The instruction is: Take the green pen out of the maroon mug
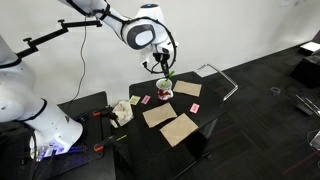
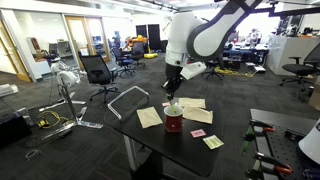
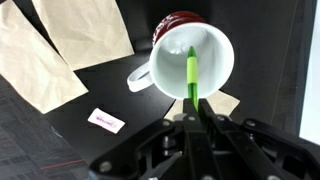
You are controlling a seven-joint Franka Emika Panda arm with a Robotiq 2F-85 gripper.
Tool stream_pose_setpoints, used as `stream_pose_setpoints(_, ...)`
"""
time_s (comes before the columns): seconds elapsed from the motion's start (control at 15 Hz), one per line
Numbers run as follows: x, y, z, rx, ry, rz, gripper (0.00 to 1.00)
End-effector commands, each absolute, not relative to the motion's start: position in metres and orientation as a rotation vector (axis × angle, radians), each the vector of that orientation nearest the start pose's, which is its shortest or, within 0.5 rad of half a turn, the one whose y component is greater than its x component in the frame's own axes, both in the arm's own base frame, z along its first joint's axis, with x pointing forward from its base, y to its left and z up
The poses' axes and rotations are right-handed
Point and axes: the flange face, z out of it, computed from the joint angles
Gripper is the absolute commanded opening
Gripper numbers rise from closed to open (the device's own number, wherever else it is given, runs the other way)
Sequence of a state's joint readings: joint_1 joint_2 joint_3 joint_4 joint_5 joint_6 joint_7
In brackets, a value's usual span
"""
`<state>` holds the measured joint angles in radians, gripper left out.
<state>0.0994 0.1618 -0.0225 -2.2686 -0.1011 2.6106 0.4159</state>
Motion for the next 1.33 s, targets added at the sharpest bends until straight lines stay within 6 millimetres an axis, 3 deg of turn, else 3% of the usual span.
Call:
stream_pose_setpoints(0.0,0.534,0.037,0.345,-3.105,0.374,-0.356,0.02)
stream_pose_setpoints(0.27,0.534,0.022,0.386,-3.089,0.328,-0.422,0.02)
stream_pose_setpoints(0.47,0.535,0.008,0.403,-3.121,0.195,-0.387,0.02)
stream_pose_setpoints(1.0,0.557,-0.034,0.397,-3.218,-0.216,-0.236,0.02)
stream_pose_setpoints(1.07,0.561,-0.038,0.394,-3.219,-0.240,-0.225,0.02)
stream_pose_setpoints(1.13,0.549,-0.028,0.396,-3.202,-0.173,-0.270,0.02)
stream_pose_setpoints(1.2,0.551,-0.031,0.392,-3.204,-0.179,-0.263,0.08)
stream_pose_setpoints(1.27,0.551,-0.031,0.391,-3.204,-0.179,-0.257,0.08)
